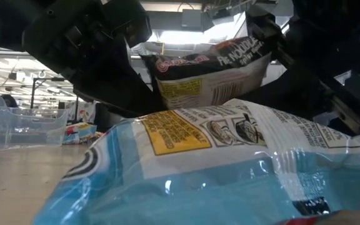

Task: Sort Maruchan noodles
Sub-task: Put the black noodle pack into the right transparent bin

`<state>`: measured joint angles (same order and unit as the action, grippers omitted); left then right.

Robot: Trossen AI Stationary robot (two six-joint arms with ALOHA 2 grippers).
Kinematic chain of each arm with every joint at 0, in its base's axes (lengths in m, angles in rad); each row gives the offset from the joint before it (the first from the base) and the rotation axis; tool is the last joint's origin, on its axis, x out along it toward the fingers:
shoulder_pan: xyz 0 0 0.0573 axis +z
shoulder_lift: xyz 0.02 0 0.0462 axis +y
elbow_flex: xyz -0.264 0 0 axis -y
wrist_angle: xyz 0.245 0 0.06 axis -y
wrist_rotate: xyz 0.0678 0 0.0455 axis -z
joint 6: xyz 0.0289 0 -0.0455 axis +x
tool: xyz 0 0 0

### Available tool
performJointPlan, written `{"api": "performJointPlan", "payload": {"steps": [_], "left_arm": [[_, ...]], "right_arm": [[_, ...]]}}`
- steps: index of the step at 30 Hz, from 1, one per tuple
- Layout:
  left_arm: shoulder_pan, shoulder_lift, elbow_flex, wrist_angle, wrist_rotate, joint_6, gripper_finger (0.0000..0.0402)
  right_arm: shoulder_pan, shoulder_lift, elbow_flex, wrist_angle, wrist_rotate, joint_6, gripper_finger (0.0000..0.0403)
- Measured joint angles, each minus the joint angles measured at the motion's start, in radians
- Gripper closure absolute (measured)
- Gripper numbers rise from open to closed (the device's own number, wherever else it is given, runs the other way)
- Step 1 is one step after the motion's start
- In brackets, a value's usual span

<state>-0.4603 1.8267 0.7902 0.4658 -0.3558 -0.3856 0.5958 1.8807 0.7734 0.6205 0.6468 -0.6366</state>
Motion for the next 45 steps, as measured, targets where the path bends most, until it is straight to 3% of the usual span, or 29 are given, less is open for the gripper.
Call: {"api": "performJointPlan", "payload": {"steps": [4,8,14,17,21,26,32,42,45], "left_arm": [[0.000,-0.057,0.001,-0.086,0.004,0.018,0.0195],[-0.005,-0.163,0.002,-0.222,-0.002,0.019,0.0195],[-0.006,-0.320,0.002,-0.299,0.004,0.003,0.0195],[0.001,-0.385,0.002,-0.287,0.003,0.000,0.0195],[0.022,-0.453,0.002,-0.284,0.030,-0.001,0.0188],[0.085,-0.467,0.001,-0.220,0.171,-0.020,0.0151],[0.172,-0.466,0.002,-0.212,0.417,-0.079,0.0112],[0.204,-0.420,0.001,-0.133,0.640,-0.164,0.0104],[0.204,-0.390,0.001,-0.132,0.664,-0.185,0.0104]], "right_arm": [[0.016,0.000,0.000,0.005,0.055,-0.032,0.0289],[0.050,0.000,0.001,0.030,0.158,-0.150,0.0294],[0.115,0.000,0.001,0.145,0.292,-0.557,0.0275],[0.127,0.000,0.024,0.147,0.308,-0.778,0.0283],[0.124,0.000,0.070,0.147,0.300,-0.944,0.0290],[0.115,0.000,0.126,0.138,0.235,-1.087,0.0284],[0.102,0.000,0.188,0.104,0.196,-1.131,0.0283],[0.055,0.000,0.233,0.077,0.138,-1.179,0.0281],[0.037,0.000,0.243,0.077,0.093,-1.179,0.0281]]}}
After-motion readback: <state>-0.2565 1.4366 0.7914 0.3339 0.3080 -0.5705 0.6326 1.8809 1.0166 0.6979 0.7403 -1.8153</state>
